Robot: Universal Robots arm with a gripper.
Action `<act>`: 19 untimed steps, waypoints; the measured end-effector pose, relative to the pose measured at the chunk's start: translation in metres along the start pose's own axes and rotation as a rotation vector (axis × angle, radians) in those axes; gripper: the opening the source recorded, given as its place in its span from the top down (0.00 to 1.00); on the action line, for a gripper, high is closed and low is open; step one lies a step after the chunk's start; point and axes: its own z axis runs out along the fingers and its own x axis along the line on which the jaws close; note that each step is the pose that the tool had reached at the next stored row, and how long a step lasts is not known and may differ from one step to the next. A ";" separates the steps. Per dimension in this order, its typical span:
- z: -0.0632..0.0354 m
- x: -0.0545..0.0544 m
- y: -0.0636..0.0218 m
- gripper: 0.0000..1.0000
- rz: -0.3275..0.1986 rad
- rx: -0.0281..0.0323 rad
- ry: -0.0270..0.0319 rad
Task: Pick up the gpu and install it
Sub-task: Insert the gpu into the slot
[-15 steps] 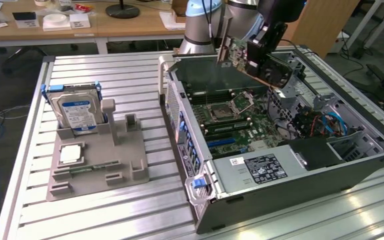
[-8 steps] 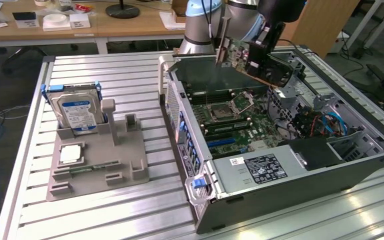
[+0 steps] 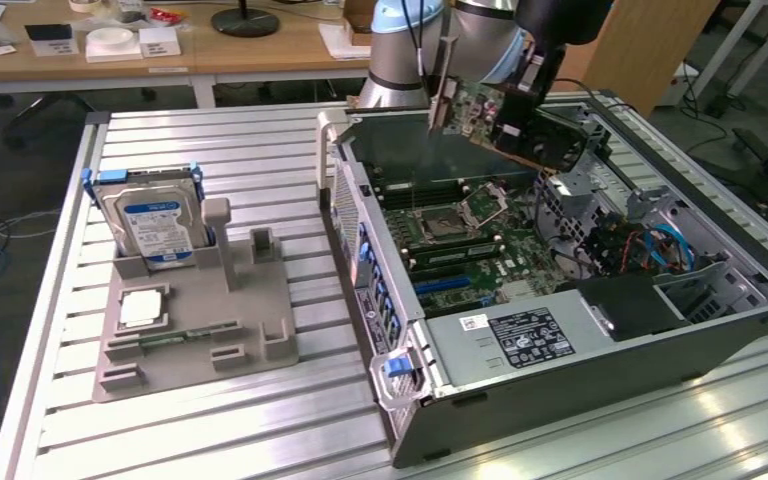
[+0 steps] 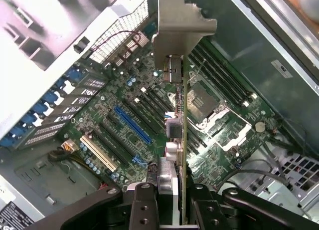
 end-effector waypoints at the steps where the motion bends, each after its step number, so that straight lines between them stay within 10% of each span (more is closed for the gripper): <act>1: 0.0000 0.000 0.0000 0.72 -0.012 0.0001 0.0002; 19: 0.0000 0.000 0.0000 0.72 -0.236 0.0012 0.0029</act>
